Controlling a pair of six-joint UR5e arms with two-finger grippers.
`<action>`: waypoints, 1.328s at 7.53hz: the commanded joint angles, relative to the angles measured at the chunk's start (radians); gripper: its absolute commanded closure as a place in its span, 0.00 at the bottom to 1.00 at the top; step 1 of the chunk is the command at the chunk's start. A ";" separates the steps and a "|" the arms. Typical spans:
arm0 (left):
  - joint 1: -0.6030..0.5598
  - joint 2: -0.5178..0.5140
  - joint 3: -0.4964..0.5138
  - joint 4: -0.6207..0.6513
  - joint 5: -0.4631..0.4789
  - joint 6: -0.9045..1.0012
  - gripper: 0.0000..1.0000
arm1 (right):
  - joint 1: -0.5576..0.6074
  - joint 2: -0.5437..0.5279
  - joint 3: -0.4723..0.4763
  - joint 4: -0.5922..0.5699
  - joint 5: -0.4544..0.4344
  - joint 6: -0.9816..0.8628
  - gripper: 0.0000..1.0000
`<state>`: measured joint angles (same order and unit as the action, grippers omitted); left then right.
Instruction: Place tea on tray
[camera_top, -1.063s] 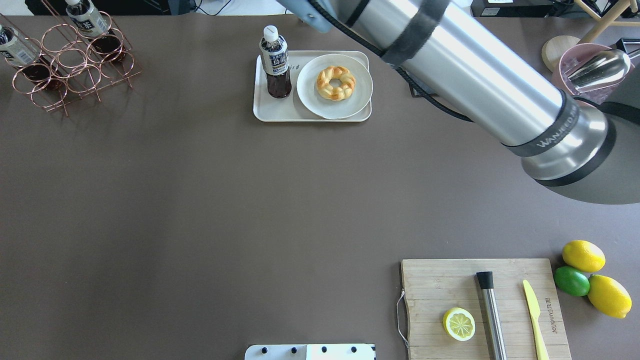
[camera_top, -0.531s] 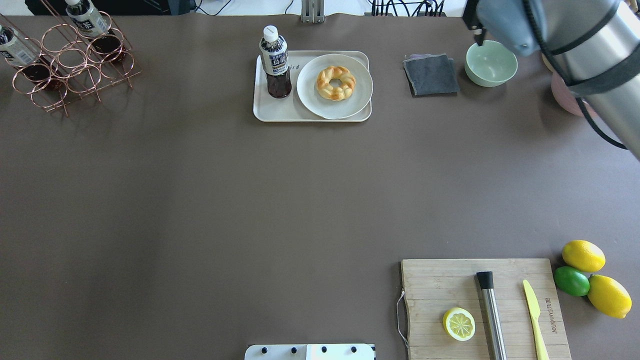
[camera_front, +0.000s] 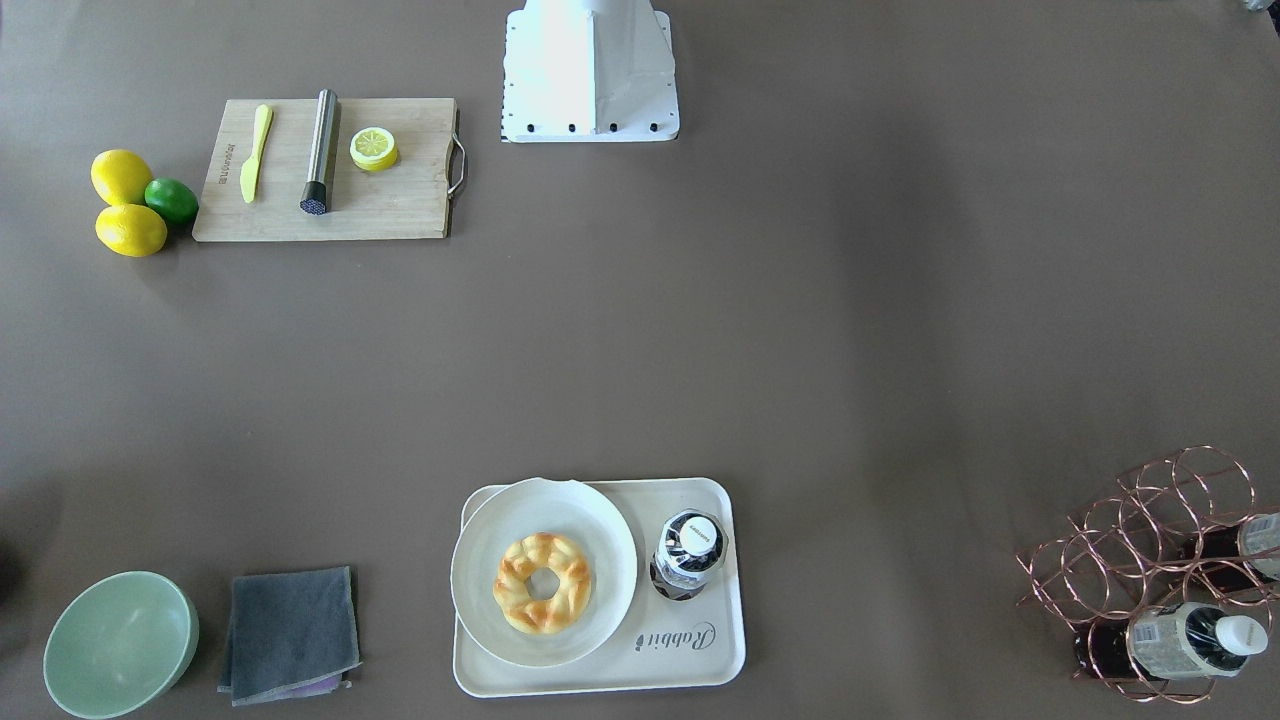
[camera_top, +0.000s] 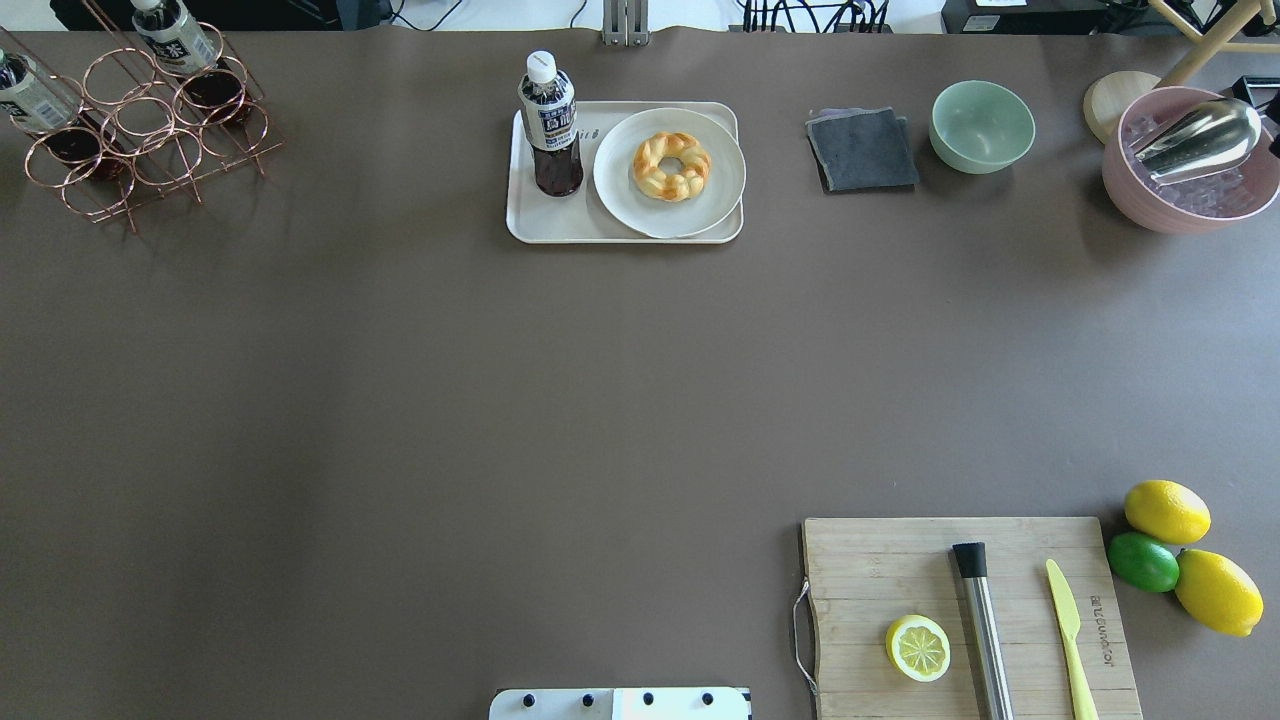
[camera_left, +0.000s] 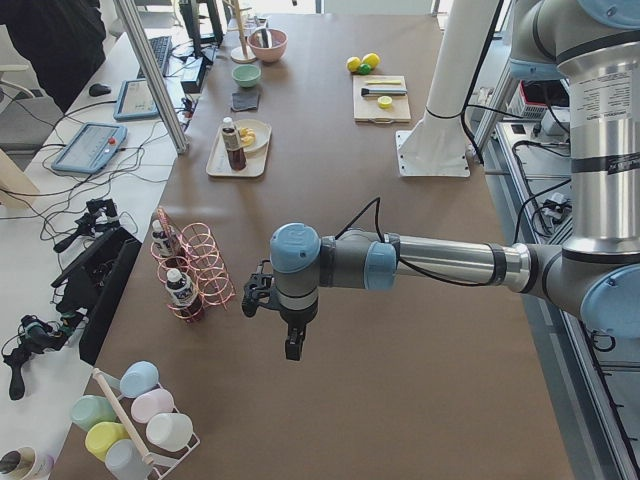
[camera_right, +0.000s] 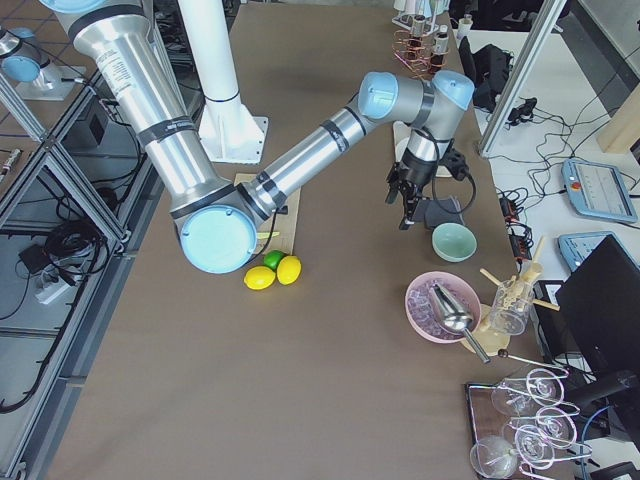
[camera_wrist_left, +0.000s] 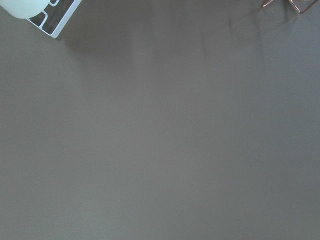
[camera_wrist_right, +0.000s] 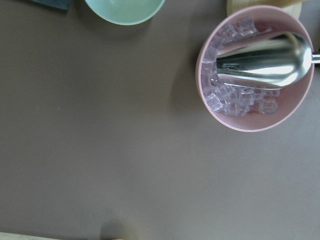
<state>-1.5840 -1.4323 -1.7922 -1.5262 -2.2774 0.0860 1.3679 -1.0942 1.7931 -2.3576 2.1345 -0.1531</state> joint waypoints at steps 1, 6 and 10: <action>-0.002 -0.013 0.004 0.000 0.001 0.001 0.02 | 0.135 -0.224 -0.035 0.180 0.088 -0.086 0.00; 0.001 -0.046 0.047 -0.002 -0.001 0.001 0.02 | 0.198 -0.302 -0.296 0.524 0.195 -0.080 0.00; 0.001 -0.060 0.056 0.000 -0.001 0.000 0.02 | 0.212 -0.311 -0.293 0.586 0.168 -0.060 0.00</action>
<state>-1.5831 -1.4858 -1.7422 -1.5264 -2.2780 0.0860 1.5746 -1.4100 1.5039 -1.7971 2.3173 -0.2275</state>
